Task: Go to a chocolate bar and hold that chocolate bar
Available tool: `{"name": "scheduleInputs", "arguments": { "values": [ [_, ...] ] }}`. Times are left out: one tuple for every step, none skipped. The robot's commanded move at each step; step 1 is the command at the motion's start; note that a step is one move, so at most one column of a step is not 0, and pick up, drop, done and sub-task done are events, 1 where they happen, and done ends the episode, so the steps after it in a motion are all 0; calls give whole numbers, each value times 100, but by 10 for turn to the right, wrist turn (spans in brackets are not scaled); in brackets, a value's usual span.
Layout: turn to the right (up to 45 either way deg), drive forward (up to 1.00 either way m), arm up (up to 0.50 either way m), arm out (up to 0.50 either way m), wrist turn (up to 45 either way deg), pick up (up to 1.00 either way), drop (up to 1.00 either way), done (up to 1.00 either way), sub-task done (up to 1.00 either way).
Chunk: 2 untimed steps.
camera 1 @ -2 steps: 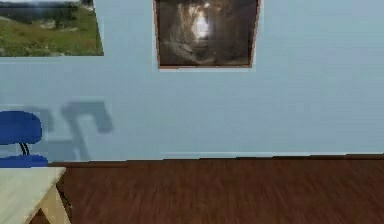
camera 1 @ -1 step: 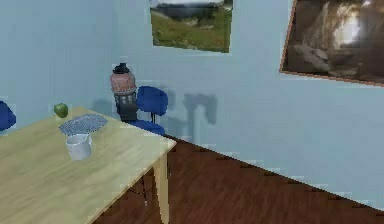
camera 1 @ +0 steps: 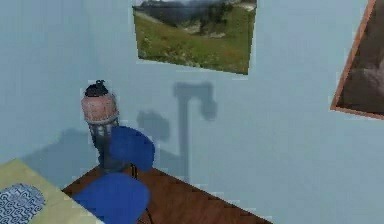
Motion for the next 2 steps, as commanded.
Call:
{"name": "scheduleInputs", "arguments": {
  "values": [
    [450,0,0,0,0,0,0,0,0],
    [450,0,0,0,0,0,0,0,0]
  ]
}}
